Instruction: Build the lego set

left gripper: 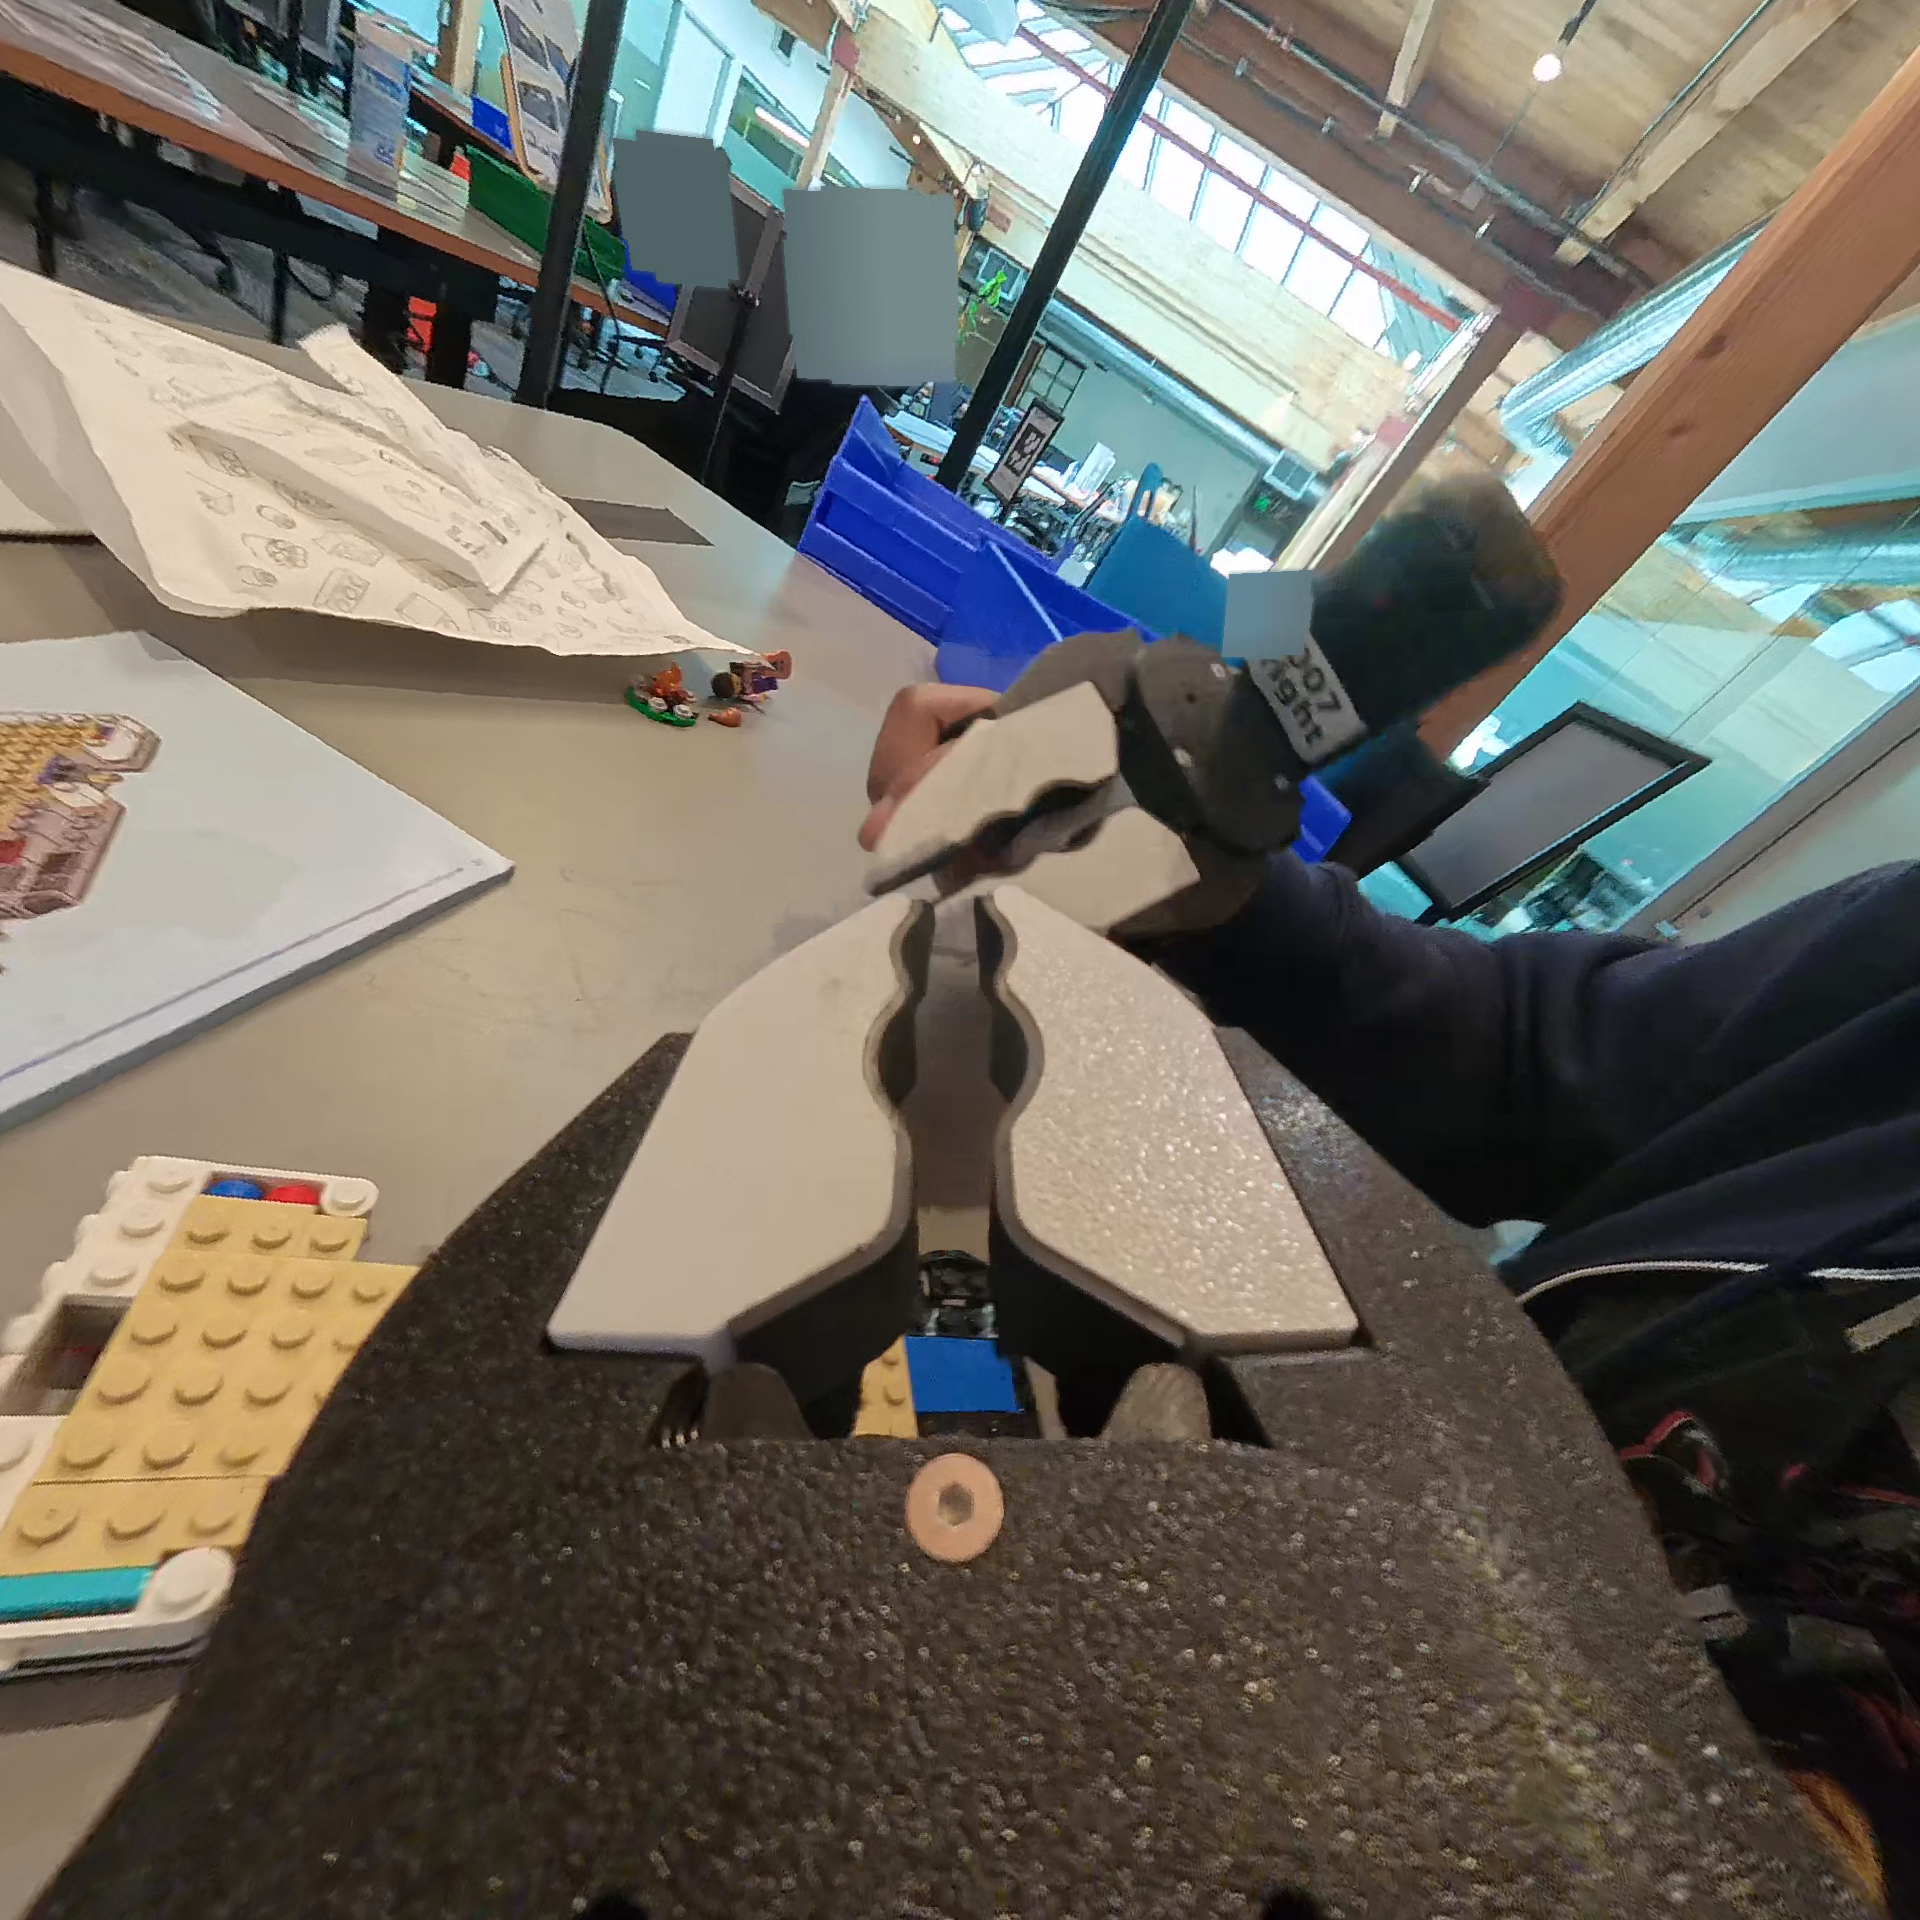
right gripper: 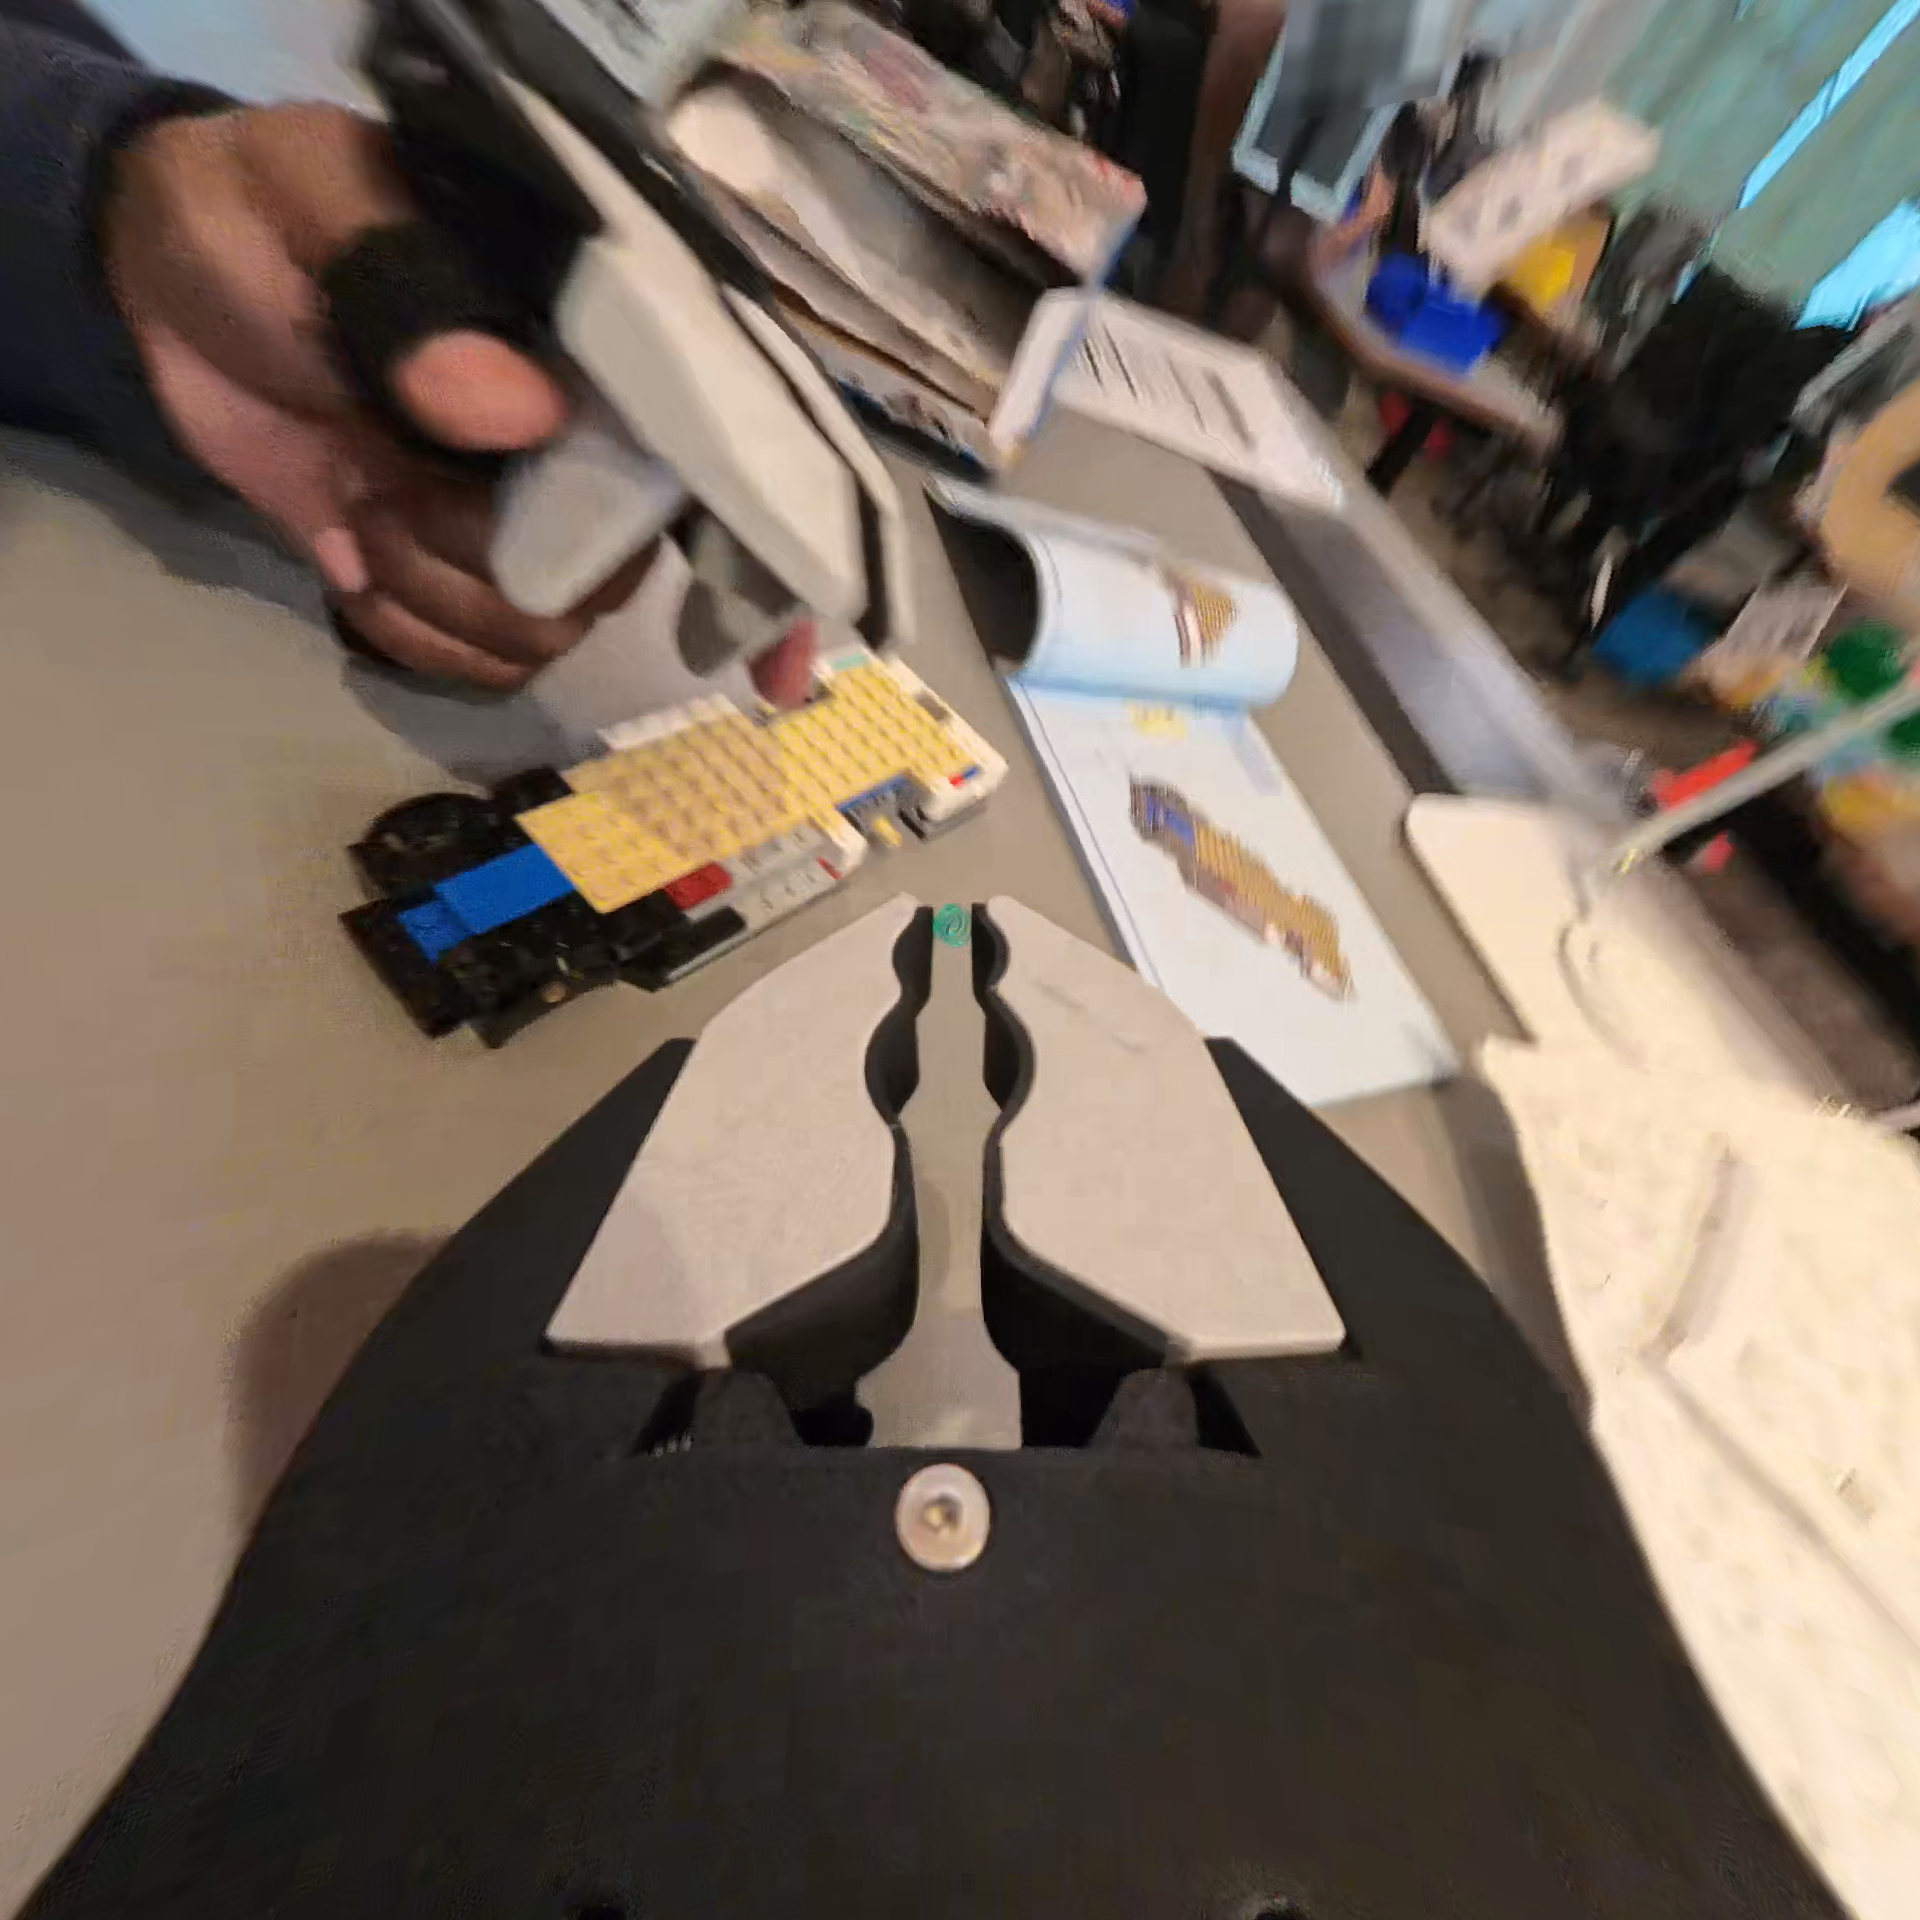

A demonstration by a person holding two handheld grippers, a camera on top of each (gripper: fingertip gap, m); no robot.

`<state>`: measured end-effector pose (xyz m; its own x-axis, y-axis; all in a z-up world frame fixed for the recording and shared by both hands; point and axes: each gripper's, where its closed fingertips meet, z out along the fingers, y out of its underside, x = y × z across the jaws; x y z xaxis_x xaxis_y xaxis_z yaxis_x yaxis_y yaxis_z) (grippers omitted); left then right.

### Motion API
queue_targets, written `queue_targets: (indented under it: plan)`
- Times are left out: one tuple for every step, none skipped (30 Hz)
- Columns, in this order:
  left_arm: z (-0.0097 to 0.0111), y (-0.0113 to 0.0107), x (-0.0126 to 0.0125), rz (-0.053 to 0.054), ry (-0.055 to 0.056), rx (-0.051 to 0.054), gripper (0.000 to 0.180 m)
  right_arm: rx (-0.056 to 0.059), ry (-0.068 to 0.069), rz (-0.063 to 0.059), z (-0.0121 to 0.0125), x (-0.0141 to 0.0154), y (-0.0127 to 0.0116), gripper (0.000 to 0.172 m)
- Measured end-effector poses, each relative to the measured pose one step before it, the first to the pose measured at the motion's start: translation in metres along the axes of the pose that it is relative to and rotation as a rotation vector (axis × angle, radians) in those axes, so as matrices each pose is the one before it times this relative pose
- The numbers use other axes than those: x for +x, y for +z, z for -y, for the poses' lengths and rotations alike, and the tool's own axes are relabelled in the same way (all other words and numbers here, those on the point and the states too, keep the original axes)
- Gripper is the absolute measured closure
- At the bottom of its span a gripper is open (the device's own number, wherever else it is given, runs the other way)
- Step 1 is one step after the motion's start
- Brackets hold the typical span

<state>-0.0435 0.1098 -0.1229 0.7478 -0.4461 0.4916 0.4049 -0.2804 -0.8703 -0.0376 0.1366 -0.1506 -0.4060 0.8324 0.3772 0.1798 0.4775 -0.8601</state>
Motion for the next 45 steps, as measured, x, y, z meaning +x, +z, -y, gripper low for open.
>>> queue_targets:
  plan:
    - [0.00008,0.00035,0.00134,-0.0222,-0.0389,0.0058,0.172,0.0396,-0.0516,-0.0040,0.00969,-0.00557,-0.00127,0.165]
    - [-0.00061,0.00048,0.00187,-0.0302,-0.0451,0.0016,0.172,0.0419,-0.0270,-0.0063,0.00947,-0.00334,-0.00102,0.165]
    - [-0.00131,0.00049,0.00257,-0.0389,-0.0496,-0.0033,0.172,0.0441,-0.0089,-0.0072,0.00895,-0.00152,-0.00103,0.165]
    - [-0.00106,0.00043,0.00218,-0.0383,-0.0520,-0.0022,0.172,0.0447,-0.0001,-0.0125,0.00818,0.00019,-0.00130,0.165]
    - [0.00004,-0.00004,0.00166,-0.0343,-0.0519,0.0059,0.171,0.0428,0.0013,-0.0157,0.00710,0.00108,-0.00157,0.165]
    - [0.00101,-0.00025,0.00140,-0.0308,-0.0477,0.0124,0.171,0.0373,0.0016,-0.0147,0.00586,0.00098,-0.00127,0.165]
    - [0.00160,-0.00045,0.00122,-0.0261,-0.0404,0.0175,0.171,0.0294,0.0031,-0.0092,0.00458,0.00010,-0.00067,0.165]
    - [0.00115,-0.00003,0.00140,-0.0235,-0.0323,0.0137,0.172,0.0219,0.0012,-0.0060,0.00359,-0.00073,-0.00010,0.165]
    - [0.00002,0.00038,0.00183,-0.0221,-0.0233,0.0055,0.172,0.0147,-0.0029,-0.0035,0.00277,-0.00146,0.00044,0.165]
    - [-0.00068,0.00093,0.00267,-0.0235,-0.0157,0.0019,0.171,0.0091,-0.0051,-0.0018,0.00201,-0.00182,0.00081,0.165]
    - [-0.00100,0.00122,0.00294,-0.0235,-0.0120,0.0009,0.171,0.0038,-0.0051,-0.0025,0.00114,-0.00157,0.00099,0.165]
    - [-0.00102,0.00127,0.00274,-0.0201,-0.0104,0.0011,0.170,0.0036,-0.0066,-0.0061,0.00122,-0.00096,0.00097,0.165]
    - [-0.00089,0.00118,0.00238,-0.0168,-0.0073,0.0022,0.170,0.0048,-0.0050,-0.0036,0.00133,-0.00108,0.00072,0.165]
    - [-0.00110,0.00093,0.00161,-0.0121,-0.0052,0.0005,0.170,0.0049,-0.0027,-0.0067,0.00133,-0.00021,0.00049,0.165]
    - [0.00038,0.00022,0.00095,-0.0087,-0.0055,0.0089,0.170,0.0024,-0.0044,-0.0106,0.00090,0.00062,0.00032,0.165]
    - [0.00044,-0.00022,0.00014,-0.0039,-0.0078,0.0072,0.170,-0.0030,-0.0060,-0.0051,0.00012,-0.00002,0.00025,0.165]
    - [0.00017,-0.00031,-0.00001,-0.0039,-0.0071,0.0023,0.170,-0.0045,-0.0068,-0.0034,-0.00017,-0.00001,0.00038,0.165]
    - [-0.00006,-0.00010,-0.00009,-0.0018,-0.0040,-0.0004,0.170,-0.0023,-0.0081,-0.0042,-0.00002,0.00005,0.00012,0.165]
    - [-0.00008,-0.00009,0.00029,-0.0022,-0.0002,0.0002,0.170,-0.0018,-0.0073,-0.0032,-0.00008,-0.00010,0.00012,0.165]
    - [0.00010,-0.00004,0.00079,-0.0052,0.0010,0.0010,0.170,-0.0020,-0.0053,-0.0057,-0.00002,0.00032,0.00025,0.165]
    - [-0.00008,0.00020,0.00128,-0.0081,-0.0023,-0.0003,0.170,-0.0041,-0.0050,-0.0072,-0.00036,0.00063,0.00025,0.165]
    - [0.00028,0.00010,0.00114,-0.0073,-0.0029,0.0029,0.170,-0.0035,-0.0051,-0.0023,-0.00027,-0.00004,0.00020,0.165]
    - [0.00029,0.00011,0.00070,-0.0045,-0.0019,0.0030,0.170,-0.0003,-0.0054,-0.0035,0.00027,-0.00004,0.00008,0.165]
    - [0.00003,0.00002,0.00001,0.0002,-0.0016,0.0007,0.170,0.0011,-0.0044,0.0005,0.00034,-0.00063,0.00005,0.165]
    - [-0.00009,-0.00005,-0.00040,0.0023,-0.0006,0.0001,0.170,-0.0010,-0.0022,0.0042,0.00012,-0.00098,0.00025,0.165]
    - [-0.00006,-0.00008,0.00007,-0.0013,0.0000,0.0007,0.170,-0.0011,-0.0039,0.0011,0.00001,-0.00085,0.00034,0.165]
    - [-0.00006,0.00016,0.00035,-0.0033,-0.0023,0.0002,0.171,-0.0023,-0.0076,-0.0015,-0.00021,-0.00051,0.00032,0.165]
    - [-0.00020,0.00008,0.00029,-0.0028,-0.0036,-0.0004,0.171,-0.0026,-0.0090,-0.0043,-0.00022,-0.00008,0.00020,0.165]
    - [-0.00014,-0.00008,-0.00009,-0.0001,-0.0018,0.0001,0.171,-0.0002,-0.0067,-0.0042,0.00020,0.00015,-0.00005,0.165]
    - [0.00011,-0.00013,-0.00013,0.0006,0.0009,0.0014,0.172,0.0005,-0.0018,-0.0014,0.00038,0.00002,0.00007,0.165]
    - [0.00008,-0.00004,0.00012,0.0000,0.0022,0.0005,0.172,-0.0001,0.0000,-0.0007,0.00017,-0.00001,0.00005,0.165]
    - [0.00002,0.00001,0.00023,-0.0019,0.0003,0.0002,0.173,-0.0004,-0.0031,-0.0026,0.00011,-0.00002,0.00016,0.165]
    - [0.00004,-0.00002,0.00048,-0.0026,-0.0012,0.0006,0.173,-0.0014,-0.0068,-0.0041,-0.00017,0.00010,0.00014,0.165]
    - [0.00012,-0.00005,0.00004,-0.0009,-0.0014,0.0012,0.173,-0.0018,-0.0066,-0.0038,-0.00002,-0.00005,0.00017,0.165]
    - [0.00013,-0.00008,0.00001,-0.0008,-0.0004,0.0016,0.173,-0.0015,-0.0038,-0.0030,-0.00004,0.00010,0.00017,0.165]
    - [0.00009,-0.00010,0.00004,-0.0003,-0.0005,0.0009,0.173,-0.0013,-0.0024,-0.0026,-0.00001,0.00011,0.00025,0.165]
    - [0.00006,-0.00007,0.00001,-0.0007,-0.0003,0.0003,0.173,-0.0007,-0.0033,-0.0025,0.00004,0.00003,0.00000,0.165]
    - [-0.00003,0.00014,-0.00038,0.0028,0.0008,-0.0004,0.173,-0.0014,-0.0063,-0.0037,0.00004,0.00011,0.00004,0.165]
    - [-0.00007,-0.00002,-0.00032,0.0035,0.0033,-0.0006,0.172,-0.0016,-0.0095,-0.0046,0.00012,0.00013,0.00001,0.165]
    - [-0.00009,-0.00002,-0.00032,0.0034,0.0036,-0.0007,0.172,-0.0024,-0.0109,-0.0048,0.00013,0.00014,0.00010,0.165]
    - [0.00011,-0.00002,-0.00003,0.0015,0.0027,0.0003,0.172,-0.0027,-0.0109,-0.0051,-0.00002,0.00000,0.00019,0.165]
    - [0.00001,-0.00002,-0.00010,0.0027,0.0035,0.0000,0.172,-0.0042,-0.0104,-0.0043,-0.00027,-0.00004,0.00014,0.165]
    - [-0.00017,-0.00001,-0.00037,0.0043,0.0049,-0.0009,0.172,-0.0042,-0.0099,-0.0047,-0.00042,0.00001,0.00020,0.165]
    - [-0.00005,-0.00001,-0.00023,0.0028,0.0034,-0.0004,0.172,-0.0020,-0.0085,-0.0036,-0.00019,0.00002,0.00008,0.165]
    - [0.00003,-0.00003,0.00005,-0.0005,0.0010,0.0005,0.172,-0.0020,-0.0061,-0.0016,-0.00014,-0.00013,0.00003,0.164]
